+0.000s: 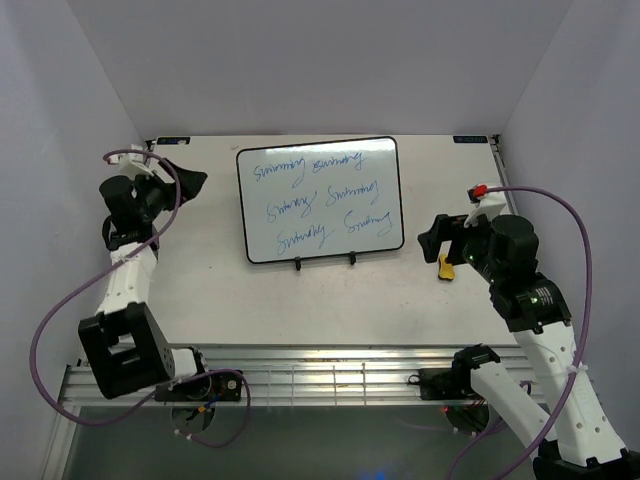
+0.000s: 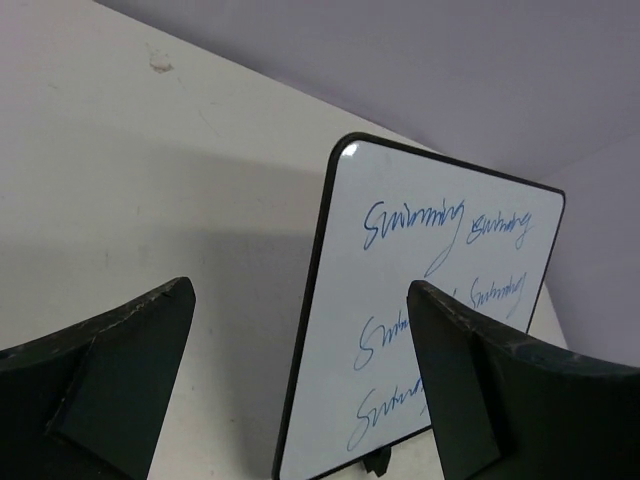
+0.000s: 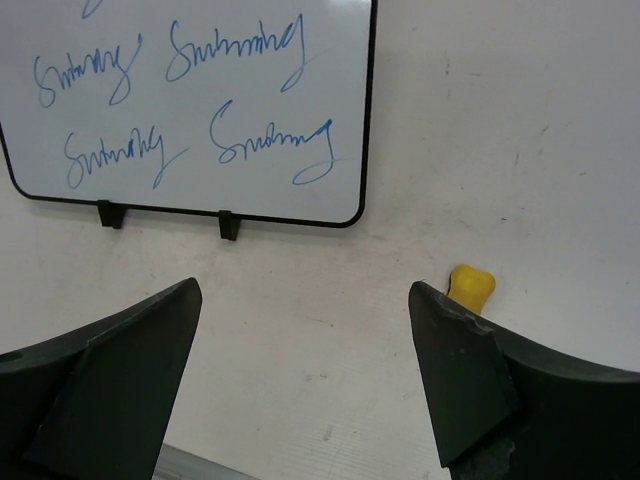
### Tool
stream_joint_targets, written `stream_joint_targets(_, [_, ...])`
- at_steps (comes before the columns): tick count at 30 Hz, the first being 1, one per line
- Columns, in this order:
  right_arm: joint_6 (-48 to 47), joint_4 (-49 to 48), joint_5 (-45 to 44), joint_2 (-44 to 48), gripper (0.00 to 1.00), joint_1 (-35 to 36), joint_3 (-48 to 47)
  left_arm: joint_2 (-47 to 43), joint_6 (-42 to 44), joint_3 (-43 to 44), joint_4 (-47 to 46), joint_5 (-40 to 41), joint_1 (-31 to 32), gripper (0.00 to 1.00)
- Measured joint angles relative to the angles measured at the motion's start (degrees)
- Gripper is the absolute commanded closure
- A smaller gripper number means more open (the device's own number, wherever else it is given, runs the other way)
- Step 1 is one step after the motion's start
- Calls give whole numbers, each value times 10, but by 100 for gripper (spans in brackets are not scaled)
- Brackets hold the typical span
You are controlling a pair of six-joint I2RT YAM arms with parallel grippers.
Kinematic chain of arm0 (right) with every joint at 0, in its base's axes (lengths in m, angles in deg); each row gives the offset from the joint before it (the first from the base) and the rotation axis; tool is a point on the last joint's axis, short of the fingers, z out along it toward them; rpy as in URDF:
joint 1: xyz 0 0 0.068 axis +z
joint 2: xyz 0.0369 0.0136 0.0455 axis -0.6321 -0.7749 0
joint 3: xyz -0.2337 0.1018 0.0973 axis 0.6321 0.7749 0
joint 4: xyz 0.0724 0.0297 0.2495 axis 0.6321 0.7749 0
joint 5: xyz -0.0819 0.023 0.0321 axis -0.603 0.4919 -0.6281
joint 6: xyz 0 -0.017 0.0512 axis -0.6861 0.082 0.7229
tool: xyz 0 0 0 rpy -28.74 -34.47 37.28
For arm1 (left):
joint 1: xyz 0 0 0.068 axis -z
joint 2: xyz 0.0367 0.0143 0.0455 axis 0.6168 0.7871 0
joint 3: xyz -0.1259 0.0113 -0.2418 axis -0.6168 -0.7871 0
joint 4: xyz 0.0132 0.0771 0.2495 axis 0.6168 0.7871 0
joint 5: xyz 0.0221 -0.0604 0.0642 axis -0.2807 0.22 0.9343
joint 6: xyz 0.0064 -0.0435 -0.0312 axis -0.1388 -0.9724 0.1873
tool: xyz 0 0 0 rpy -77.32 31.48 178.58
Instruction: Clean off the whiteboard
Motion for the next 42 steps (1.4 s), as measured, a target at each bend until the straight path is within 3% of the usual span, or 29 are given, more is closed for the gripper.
stream_joint_targets(2, [0,-5,21,0,10,0,2,53,-35,-9,-88,-66,-44,2])
stream_joint_targets(5, [0,-22,57,2,10,0,16,150,-118,-52,-297,-165,-90,2])
stream_joint_targets(8, [0,-25,89,-2,10,0,21,284,-221,-54,-487,-255,-94,2])
stream_joint_targets(11, [-2,-27,111,-12,10,0,20,404,-324,-33,-593,-323,-83,2])
stream_joint_targets(15, [-4,-26,113,-23,10,0,19,494,-391,10,-646,-376,-43,2])
stream_joint_targets(22, [-7,-16,108,-26,10,0,19,534,-421,78,-703,-433,44,6])
stream_joint_targets(26, [-13,-14,100,-27,9,0,19,557,-428,98,-714,-446,49,19])
stream_joint_targets(30, [-15,-14,98,-33,7,0,19,577,-436,112,-718,-459,48,46])
stream_joint_targets(33, [-14,-16,98,-36,6,0,20,588,-438,123,-716,-465,49,54])
stream_joint_targets(42, [-12,-25,96,-46,4,0,60,588,-423,145,-718,-473,60,53])
